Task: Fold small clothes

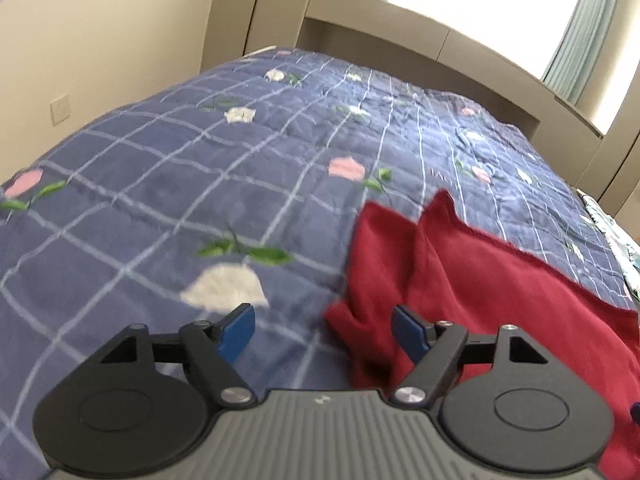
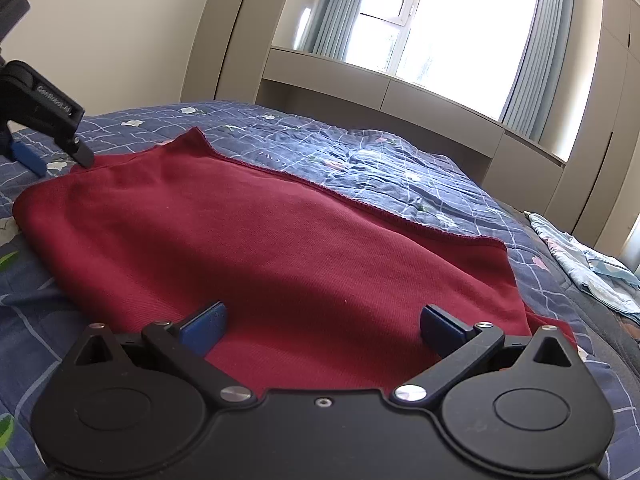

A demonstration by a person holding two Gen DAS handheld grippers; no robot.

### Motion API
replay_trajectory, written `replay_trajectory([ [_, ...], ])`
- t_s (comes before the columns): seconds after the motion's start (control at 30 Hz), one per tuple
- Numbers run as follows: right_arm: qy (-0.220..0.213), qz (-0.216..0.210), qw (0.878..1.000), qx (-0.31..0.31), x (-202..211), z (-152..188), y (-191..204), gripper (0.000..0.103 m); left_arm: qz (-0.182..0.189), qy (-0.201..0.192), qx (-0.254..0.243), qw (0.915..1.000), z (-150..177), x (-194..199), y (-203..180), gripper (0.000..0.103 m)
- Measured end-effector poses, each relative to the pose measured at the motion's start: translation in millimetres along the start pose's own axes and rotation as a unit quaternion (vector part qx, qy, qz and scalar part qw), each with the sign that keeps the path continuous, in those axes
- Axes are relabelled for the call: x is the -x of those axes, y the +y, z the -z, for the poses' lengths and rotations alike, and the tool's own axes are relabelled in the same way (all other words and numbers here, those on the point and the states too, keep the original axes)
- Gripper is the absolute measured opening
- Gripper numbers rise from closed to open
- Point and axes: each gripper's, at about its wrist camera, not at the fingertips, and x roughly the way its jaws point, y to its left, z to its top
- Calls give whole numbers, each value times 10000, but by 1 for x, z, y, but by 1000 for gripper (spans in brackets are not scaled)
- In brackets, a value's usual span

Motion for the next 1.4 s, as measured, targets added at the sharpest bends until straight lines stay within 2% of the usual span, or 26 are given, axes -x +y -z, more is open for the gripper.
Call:
replay_trajectory([
  [0.1, -4, 1, 10000, 0, 0, 0, 0, 102, 209, -2, -158, 9997, -4, -3, 8, 61],
  [0.27, -4, 7, 10000, 8, 0, 0, 0, 102, 729, 83, -128, 9972, -4, -11, 21, 55],
  [0.3, -4, 6, 10000, 7, 0, 0, 0, 102, 832, 131, -115, 9964, -4, -13, 23, 44],
  [0.33, -3, 4, 10000, 5, 0, 0, 0, 102, 978, 192, -123, 9949, -4, -15, 24, 25],
  [0.37, -2, 0, 10000, -1, 0, 0, 0, 102, 1109, 263, -134, 9934, -4, -17, 23, 18],
  [0.5, -4, 2, 10000, -2, 0, 0, 0, 102, 1000, 265, -94, 9946, -4, -9, 17, 10],
  [0.67, -4, -1, 10000, -4, 0, 0, 0, 102, 844, 219, 817, 9928, -8, 6, 25, 8],
  [0.77, -3, 1, 10000, -4, 0, 0, 0, 102, 556, 525, 978, 9923, -7, -13, 26, 8],
  [0.83, -4, 1, 10000, -6, 0, 0, 0, 102, 536, 726, 1150, 9893, -7, -25, 30, 12],
  [0.9, -6, 1, 10000, -8, 0, 0, -1, 102, 698, 689, 1212, 9878, -8, -21, 34, 18],
  [0.93, -6, 0, 10000, -10, 0, 0, -1, 102, 688, 628, 1156, 9889, -8, -16, 35, 35],
  [0.97, -7, -2, 10000, -11, 0, 0, -1, 102, 644, 573, 1071, 9905, -7, -11, 35, 47],
  [1.0, -7, -1, 10000, -10, 0, 0, -1, 102, 603, 539, 979, 9919, -6, -5, 35, 70],
  [1.03, -9, -1, 10000, -11, 0, 0, -1, 102, 638, 501, 931, 9924, -3, 0, 35, 82],
  [1.1, -10, 3, 10000, -4, 0, 0, -1, 102, 689, 426, 864, 9930, 7, 13, 34, 91],
  [1.23, -12, 5, 10000, 1, 0, 0, 0, 102, 740, 524, 686, 9935, 29, 29, 25, 91],
  [1.4, -22, 20, 10000, 4, 1, 0, 0, 102, 692, 434, 640, 9946, 50, 44, 4, 89],
])
